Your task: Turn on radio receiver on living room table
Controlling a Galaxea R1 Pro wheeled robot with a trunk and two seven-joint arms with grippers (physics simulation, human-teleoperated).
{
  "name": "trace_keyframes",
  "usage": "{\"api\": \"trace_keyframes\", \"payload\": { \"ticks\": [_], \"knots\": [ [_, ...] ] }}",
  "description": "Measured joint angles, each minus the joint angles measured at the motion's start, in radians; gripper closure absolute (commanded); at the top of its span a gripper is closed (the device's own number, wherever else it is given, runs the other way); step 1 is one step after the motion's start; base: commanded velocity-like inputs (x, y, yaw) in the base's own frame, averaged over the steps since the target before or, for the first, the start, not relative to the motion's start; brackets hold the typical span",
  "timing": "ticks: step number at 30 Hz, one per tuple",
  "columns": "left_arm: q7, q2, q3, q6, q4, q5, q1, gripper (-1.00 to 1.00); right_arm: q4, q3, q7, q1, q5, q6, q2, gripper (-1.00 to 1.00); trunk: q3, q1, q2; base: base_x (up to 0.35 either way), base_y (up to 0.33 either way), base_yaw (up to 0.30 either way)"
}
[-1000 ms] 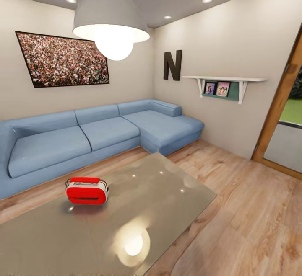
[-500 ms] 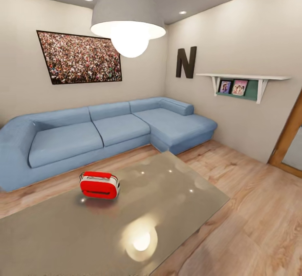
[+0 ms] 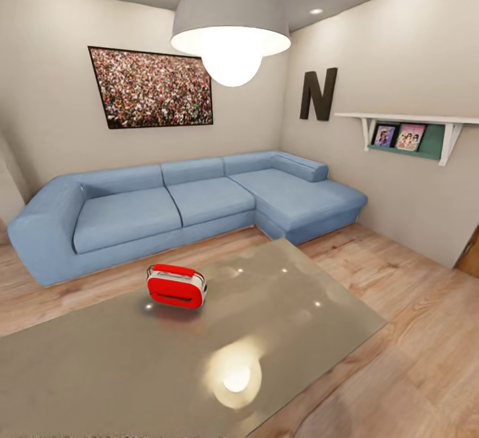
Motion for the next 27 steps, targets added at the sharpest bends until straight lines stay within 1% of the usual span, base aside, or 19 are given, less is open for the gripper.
{"api": "trace_keyframes", "payload": {
  "ticks": [12,15,19,27],
  "knots": [
    [0.000,-0.001,0.001,0.000,0.000,0.000,0.000,-1.00,0.000,0.000,0.000,0.000,0.000,0.000,0.000,-1.00,-0.013,0.000,0.000,0.000,0.000,0.195],
    [0.000,-0.001,0.000,0.000,0.000,0.000,0.000,-1.00,0.000,0.000,0.000,0.000,0.000,0.000,0.000,-1.00,-0.015,0.000,0.000,0.034,0.000,0.086],
    [-0.001,0.000,-0.001,0.000,0.000,0.000,0.000,-1.00,0.000,0.000,0.000,0.000,0.000,0.000,0.000,-1.00,-0.016,0.000,0.000,0.233,0.000,0.020],
    [-0.002,-0.001,-0.001,0.000,0.000,0.000,0.000,-1.00,0.000,0.000,0.000,0.000,0.000,0.001,0.000,-1.00,-0.016,0.000,0.000,0.310,0.000,0.003]
  ]
}}
